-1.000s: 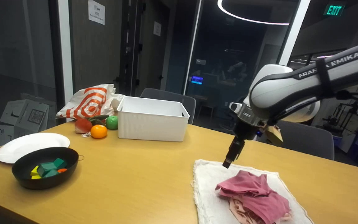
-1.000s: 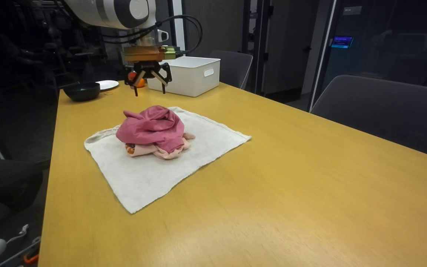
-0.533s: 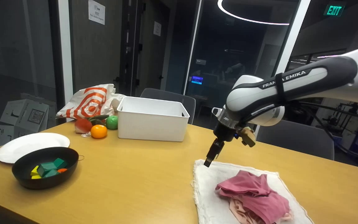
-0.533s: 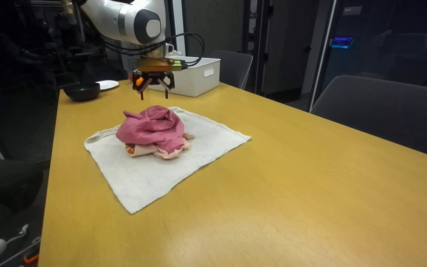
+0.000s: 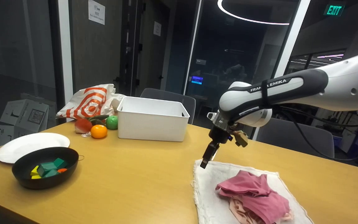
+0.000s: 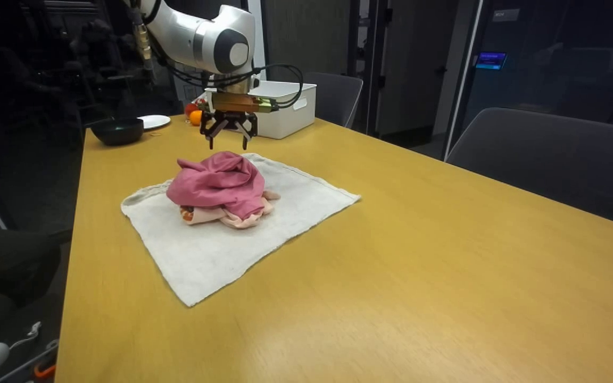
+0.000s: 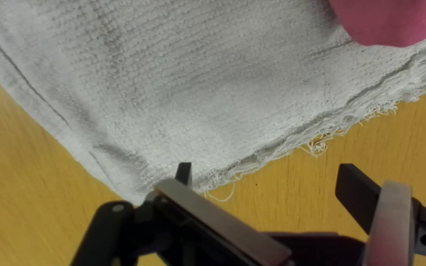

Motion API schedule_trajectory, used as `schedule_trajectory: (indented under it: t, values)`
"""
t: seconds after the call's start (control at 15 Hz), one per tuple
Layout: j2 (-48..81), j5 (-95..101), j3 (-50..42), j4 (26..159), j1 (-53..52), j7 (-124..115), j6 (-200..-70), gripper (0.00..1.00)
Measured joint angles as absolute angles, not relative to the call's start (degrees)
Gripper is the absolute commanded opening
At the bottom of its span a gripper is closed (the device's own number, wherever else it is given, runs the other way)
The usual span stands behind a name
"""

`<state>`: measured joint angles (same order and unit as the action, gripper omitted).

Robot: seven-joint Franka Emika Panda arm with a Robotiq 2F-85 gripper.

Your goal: Put the two t-shirts on the white towel then fold the towel into a triangle once.

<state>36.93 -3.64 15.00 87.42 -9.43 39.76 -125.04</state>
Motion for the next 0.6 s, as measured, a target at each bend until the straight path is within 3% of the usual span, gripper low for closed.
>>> schedule_trajectory:
  t: [0.6]
  values:
    - [41.16,-1.78,14.16,85.82,-9.63,37.82,-126.25,1.0]
